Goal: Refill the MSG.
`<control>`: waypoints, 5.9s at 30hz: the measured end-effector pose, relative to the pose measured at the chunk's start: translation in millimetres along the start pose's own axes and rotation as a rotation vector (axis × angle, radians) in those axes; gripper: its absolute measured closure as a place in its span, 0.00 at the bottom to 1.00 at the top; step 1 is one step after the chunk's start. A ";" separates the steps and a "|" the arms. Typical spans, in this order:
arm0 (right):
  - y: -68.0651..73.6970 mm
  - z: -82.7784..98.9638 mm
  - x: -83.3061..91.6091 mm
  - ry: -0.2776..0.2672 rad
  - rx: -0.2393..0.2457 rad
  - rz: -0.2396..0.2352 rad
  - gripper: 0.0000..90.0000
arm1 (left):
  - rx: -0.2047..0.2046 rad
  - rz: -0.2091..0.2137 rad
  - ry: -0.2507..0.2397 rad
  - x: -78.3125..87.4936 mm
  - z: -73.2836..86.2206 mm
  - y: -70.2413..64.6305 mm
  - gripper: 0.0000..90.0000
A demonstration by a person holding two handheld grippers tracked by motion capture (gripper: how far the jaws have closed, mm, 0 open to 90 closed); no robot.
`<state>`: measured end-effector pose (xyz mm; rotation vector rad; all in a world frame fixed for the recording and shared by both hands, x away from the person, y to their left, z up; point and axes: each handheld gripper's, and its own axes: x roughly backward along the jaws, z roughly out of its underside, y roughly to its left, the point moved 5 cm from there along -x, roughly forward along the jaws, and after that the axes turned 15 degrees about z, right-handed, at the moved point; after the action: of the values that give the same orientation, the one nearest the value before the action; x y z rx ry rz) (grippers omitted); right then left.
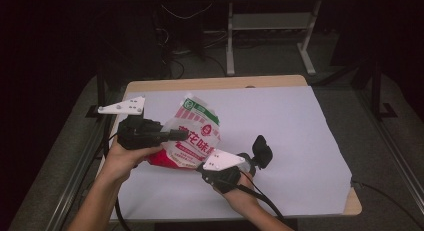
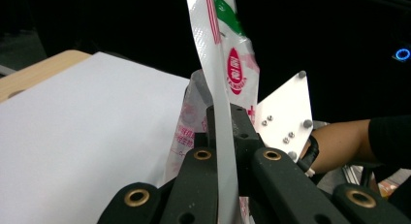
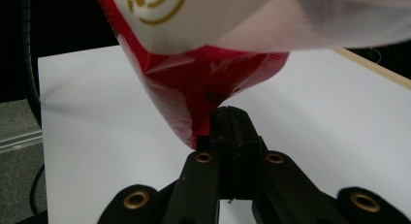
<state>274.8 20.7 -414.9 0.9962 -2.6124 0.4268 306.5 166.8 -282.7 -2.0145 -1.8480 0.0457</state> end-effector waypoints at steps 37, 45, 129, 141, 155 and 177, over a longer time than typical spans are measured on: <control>16.7 20.4 2.1 -0.032 0.051 0.010 1.00 | 0.106 0.006 0.192 -57.5 -14.3 22.8 1.00; 19.6 20.9 5.6 -0.041 0.053 0.000 1.00 | 0.113 0.006 0.252 -67.2 -18.1 22.0 1.00; 18.3 21.1 3.3 -0.029 -0.007 0.014 1.00 | 0.155 -0.042 0.398 -118.5 -31.9 40.1 1.00; 18.5 20.8 2.8 -0.030 -0.013 0.011 1.00 | 0.156 -0.049 0.405 -121.3 -32.6 41.1 1.00; 19.1 20.3 3.0 -0.033 -0.013 0.007 1.00 | 0.156 -0.057 0.410 -121.6 -32.3 41.5 1.00; 23.8 19.6 -2.5 -0.026 -0.017 -0.009 1.00 | 0.186 -0.095 0.404 -117.8 -29.2 45.3 1.00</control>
<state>256.8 31.7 -437.5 1.0138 -2.6296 0.3908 343.4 43.8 -298.9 -1.6632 -1.6136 -0.1952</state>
